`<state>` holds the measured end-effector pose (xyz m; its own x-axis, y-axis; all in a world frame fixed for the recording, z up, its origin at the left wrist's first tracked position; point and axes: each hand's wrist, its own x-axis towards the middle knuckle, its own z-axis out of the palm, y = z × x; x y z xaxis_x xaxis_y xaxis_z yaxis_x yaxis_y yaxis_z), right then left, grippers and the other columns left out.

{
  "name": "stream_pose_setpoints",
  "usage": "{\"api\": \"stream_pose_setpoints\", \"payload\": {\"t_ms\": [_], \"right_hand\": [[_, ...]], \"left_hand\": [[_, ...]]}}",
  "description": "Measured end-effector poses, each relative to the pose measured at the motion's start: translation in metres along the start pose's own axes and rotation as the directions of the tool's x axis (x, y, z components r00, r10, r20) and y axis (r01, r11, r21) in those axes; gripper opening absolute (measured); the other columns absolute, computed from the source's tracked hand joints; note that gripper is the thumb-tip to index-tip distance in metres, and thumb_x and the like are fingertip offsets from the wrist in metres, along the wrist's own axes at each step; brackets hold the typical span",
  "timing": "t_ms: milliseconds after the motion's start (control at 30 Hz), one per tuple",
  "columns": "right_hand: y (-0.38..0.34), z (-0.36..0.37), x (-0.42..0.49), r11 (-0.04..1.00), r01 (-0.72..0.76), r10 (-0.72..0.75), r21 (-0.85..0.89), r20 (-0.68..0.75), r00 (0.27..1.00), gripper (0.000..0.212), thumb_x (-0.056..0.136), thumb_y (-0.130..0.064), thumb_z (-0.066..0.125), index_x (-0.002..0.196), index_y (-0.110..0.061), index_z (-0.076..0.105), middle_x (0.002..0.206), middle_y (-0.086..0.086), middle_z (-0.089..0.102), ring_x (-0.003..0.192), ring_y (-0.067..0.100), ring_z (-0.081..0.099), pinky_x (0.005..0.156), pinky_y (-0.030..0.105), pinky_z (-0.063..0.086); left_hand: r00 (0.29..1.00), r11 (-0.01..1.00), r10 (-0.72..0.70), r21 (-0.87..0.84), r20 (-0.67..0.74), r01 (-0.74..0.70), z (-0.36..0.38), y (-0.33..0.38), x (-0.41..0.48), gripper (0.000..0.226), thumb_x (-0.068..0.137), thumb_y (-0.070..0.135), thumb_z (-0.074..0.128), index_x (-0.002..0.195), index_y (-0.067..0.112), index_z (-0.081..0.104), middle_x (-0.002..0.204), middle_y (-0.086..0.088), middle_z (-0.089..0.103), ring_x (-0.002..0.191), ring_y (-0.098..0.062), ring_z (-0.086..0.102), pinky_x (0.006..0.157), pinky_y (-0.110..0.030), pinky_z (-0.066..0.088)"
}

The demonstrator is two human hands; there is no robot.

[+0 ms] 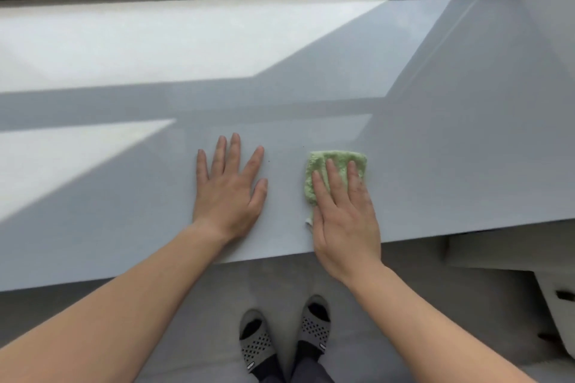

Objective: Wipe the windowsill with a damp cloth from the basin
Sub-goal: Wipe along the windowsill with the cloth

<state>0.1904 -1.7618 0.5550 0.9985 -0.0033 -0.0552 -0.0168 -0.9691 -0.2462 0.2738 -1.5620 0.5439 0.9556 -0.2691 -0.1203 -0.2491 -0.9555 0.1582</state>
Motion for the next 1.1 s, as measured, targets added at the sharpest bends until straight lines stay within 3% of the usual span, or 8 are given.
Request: {"api": "stream_pose_setpoints", "payload": {"t_ms": [167, 367, 567, 733, 833, 933, 1000, 1100], "right_hand": [[0.03, -0.007, -0.026, 0.935, 0.353, -0.348, -0.034, 0.111, 0.931, 0.059, 0.097, -0.03, 0.036, 0.155, -0.025, 0.026, 0.165, -0.004, 0.011, 0.153, 0.024, -0.003, 0.122, 0.042, 0.012], [0.077, -0.021, 0.009, 0.993, -0.114, 0.114, -0.041, -0.001, 0.993, 0.063, 0.095, -0.034, 0.022, 0.156, -0.019, 0.02, 0.166, 0.002, 0.007, 0.152, 0.028, -0.008, 0.123, 0.047, 0.011], [0.095, -0.024, -0.003, 0.916, 0.396, -0.389, -0.06, 0.111, 0.915, 0.061, 0.095, -0.033, 0.036, 0.154, -0.023, 0.029, 0.165, -0.001, 0.016, 0.153, 0.027, 0.004, 0.121, 0.043, 0.014], [0.109, -0.033, 0.067, 0.996, -0.091, 0.091, 0.001, 0.011, 0.996, 0.066, 0.092, -0.037, 0.022, 0.155, -0.019, 0.024, 0.165, 0.003, 0.01, 0.152, 0.029, -0.004, 0.122, 0.05, 0.013], [0.07, -0.021, 0.054, 0.984, 0.173, -0.17, -0.045, 0.051, 0.984, 0.069, 0.09, -0.039, 0.029, 0.155, -0.016, 0.027, 0.165, 0.006, 0.012, 0.152, 0.034, -0.002, 0.121, 0.051, 0.013], [0.085, -0.025, 0.054, 0.902, 0.432, -0.426, -0.013, 0.145, 0.893, 0.067, 0.09, -0.038, 0.034, 0.155, -0.022, 0.027, 0.165, 0.0, 0.012, 0.153, 0.028, -0.001, 0.122, 0.045, 0.012], [0.109, -0.03, 0.086, 0.933, 0.36, -0.355, -0.021, 0.123, 0.927, 0.065, 0.092, -0.036, 0.031, 0.155, -0.025, 0.024, 0.165, -0.003, 0.012, 0.153, 0.024, -0.002, 0.122, 0.045, 0.014], [0.117, -0.037, 0.141, 1.0, 0.014, -0.015, 0.004, 0.046, 0.999, 0.065, 0.092, -0.037, 0.025, 0.156, -0.023, 0.02, 0.166, 0.001, 0.009, 0.152, 0.027, -0.005, 0.123, 0.044, 0.007]], "left_hand": [[0.999, 0.999, -0.022, -0.041, 0.024, 0.023, -0.007, 0.004, 0.0, 0.07, 0.089, 0.055, 0.018, 0.155, 0.033, 0.023, 0.167, -0.009, 0.003, 0.153, -0.026, -0.007, 0.119, -0.054, -0.011], [0.994, 0.982, -0.089, -0.171, -0.063, 0.077, -0.015, 0.03, 0.024, 0.043, 0.095, 0.04, 0.04, 0.132, 0.019, 0.047, 0.158, -0.012, 0.026, 0.151, -0.028, 0.007, 0.12, -0.052, -0.009], [0.995, 0.991, -0.1, -0.089, 0.016, 0.101, -0.003, 0.063, 0.062, 0.063, 0.098, 0.049, 0.023, 0.157, 0.03, 0.013, 0.167, -0.005, -0.005, 0.152, -0.024, -0.014, 0.119, -0.054, -0.012], [0.993, 0.993, -0.114, -0.037, -0.01, 0.114, 0.001, 0.065, 0.06, 0.066, 0.094, 0.052, 0.017, 0.157, 0.031, 0.011, 0.167, -0.004, -0.003, 0.152, -0.023, -0.012, 0.12, -0.053, -0.009], [0.993, 0.992, -0.118, -0.033, -0.007, 0.118, 0.0, 0.066, 0.061, 0.069, 0.092, 0.054, 0.016, 0.157, 0.031, 0.014, 0.167, -0.003, -0.001, 0.153, -0.022, -0.01, 0.12, -0.053, -0.008], [0.992, 0.992, -0.125, -0.034, 0.002, 0.125, -0.002, 0.067, 0.06, 0.07, 0.091, 0.056, 0.013, 0.157, 0.032, 0.012, 0.167, -0.002, -0.004, 0.152, -0.02, -0.013, 0.12, -0.051, -0.01], [0.992, 0.992, -0.127, -0.027, 0.006, 0.127, -0.002, 0.067, 0.06, 0.07, 0.091, 0.055, 0.012, 0.157, 0.033, 0.011, 0.167, -0.002, -0.005, 0.152, -0.02, -0.014, 0.12, -0.051, -0.009], [0.991, 0.991, -0.135, -0.005, 0.015, 0.135, -0.002, 0.07, 0.061, 0.07, 0.091, 0.055, 0.012, 0.158, 0.033, 0.009, 0.167, -0.002, -0.006, 0.152, -0.02, -0.015, 0.12, -0.052, -0.008]]}}
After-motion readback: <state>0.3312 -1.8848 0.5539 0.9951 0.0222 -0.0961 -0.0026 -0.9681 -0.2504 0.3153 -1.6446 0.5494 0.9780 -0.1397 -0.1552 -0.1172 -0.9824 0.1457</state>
